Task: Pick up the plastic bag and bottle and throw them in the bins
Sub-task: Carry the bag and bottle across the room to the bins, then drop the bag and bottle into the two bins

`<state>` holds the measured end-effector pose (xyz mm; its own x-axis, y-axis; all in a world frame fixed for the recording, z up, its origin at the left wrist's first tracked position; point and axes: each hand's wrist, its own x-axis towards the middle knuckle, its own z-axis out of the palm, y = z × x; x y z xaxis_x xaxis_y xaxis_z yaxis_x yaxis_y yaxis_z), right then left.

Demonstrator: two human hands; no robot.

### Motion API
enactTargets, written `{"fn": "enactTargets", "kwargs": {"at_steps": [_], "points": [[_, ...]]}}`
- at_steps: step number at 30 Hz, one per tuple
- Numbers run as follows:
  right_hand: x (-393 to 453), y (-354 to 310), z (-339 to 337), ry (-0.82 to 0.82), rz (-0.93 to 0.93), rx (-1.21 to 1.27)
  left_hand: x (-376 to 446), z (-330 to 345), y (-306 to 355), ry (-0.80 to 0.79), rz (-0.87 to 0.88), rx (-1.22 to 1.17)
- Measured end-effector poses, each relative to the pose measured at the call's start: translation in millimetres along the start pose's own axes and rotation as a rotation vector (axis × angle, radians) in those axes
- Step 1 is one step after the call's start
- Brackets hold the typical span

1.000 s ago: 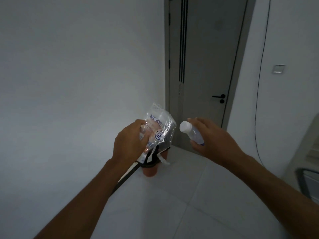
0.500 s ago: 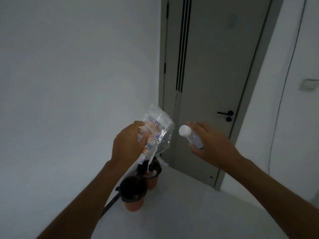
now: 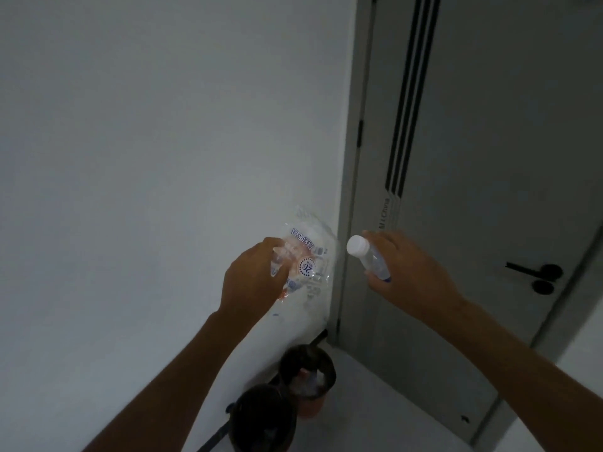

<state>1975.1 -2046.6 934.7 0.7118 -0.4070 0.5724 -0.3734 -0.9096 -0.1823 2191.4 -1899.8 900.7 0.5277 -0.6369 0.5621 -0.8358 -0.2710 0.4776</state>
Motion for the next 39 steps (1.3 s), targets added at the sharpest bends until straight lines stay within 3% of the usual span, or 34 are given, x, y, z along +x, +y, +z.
{"fn": "enactTargets", "kwargs": {"at_steps": [7,12,25,39], "points": [[130,126,77,-0.039,-0.167,0.082,94,89,-19,0.088,-0.186,0.13],[201,173,127,-0.123,-0.298,0.185,132,119,-37,0.139,-0.321,0.209],[264,186,250,-0.28,-0.42,0.323,145,164,-112,0.182,-0.491,0.275],[288,192,376,-0.548,-0.549,0.497,103,224,-162,0.245,-0.837,0.364]]}}
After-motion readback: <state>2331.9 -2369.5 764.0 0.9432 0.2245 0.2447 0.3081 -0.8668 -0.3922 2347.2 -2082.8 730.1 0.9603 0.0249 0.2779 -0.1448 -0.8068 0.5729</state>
